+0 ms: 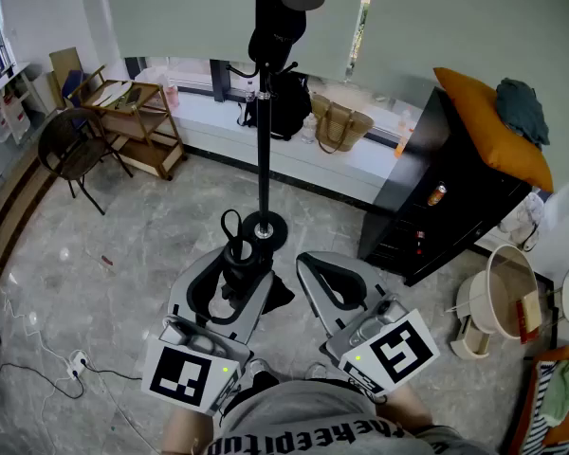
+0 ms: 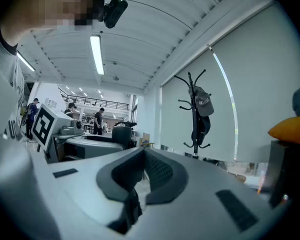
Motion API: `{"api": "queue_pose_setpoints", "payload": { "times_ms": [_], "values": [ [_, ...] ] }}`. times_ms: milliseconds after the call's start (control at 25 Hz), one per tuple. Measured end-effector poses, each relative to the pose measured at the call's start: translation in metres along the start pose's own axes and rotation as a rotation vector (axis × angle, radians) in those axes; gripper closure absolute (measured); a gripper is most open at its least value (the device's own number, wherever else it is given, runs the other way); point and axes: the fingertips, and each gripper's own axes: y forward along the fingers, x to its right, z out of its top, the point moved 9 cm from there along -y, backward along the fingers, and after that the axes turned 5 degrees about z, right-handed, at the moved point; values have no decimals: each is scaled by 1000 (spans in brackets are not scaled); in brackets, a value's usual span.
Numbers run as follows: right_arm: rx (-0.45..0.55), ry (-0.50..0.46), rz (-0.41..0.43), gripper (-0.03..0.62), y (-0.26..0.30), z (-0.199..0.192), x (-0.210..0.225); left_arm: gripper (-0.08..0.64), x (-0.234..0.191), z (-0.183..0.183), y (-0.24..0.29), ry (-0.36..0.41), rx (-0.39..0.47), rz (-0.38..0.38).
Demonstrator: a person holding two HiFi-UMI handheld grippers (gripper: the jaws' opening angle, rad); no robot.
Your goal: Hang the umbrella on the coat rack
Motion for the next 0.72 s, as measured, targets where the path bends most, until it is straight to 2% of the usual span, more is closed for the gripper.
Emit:
{"api": "queue_pose_setpoints", "payload": {
  "times_ms": [160, 320, 520, 720],
  "values": [
    [0, -7, -1, 581, 1, -1, 2, 331, 1, 1, 5, -1, 60, -10],
    [1, -4, -2, 581, 4, -2, 2, 331, -2, -1, 6, 8, 8, -2],
    [-3, -5, -14, 581, 16, -4, 0, 331, -15, -2, 10, 15, 28, -13],
    [23, 27, -62, 581, 26, -10, -2, 331, -29, -4, 12, 15, 27, -45]
  ]
}}
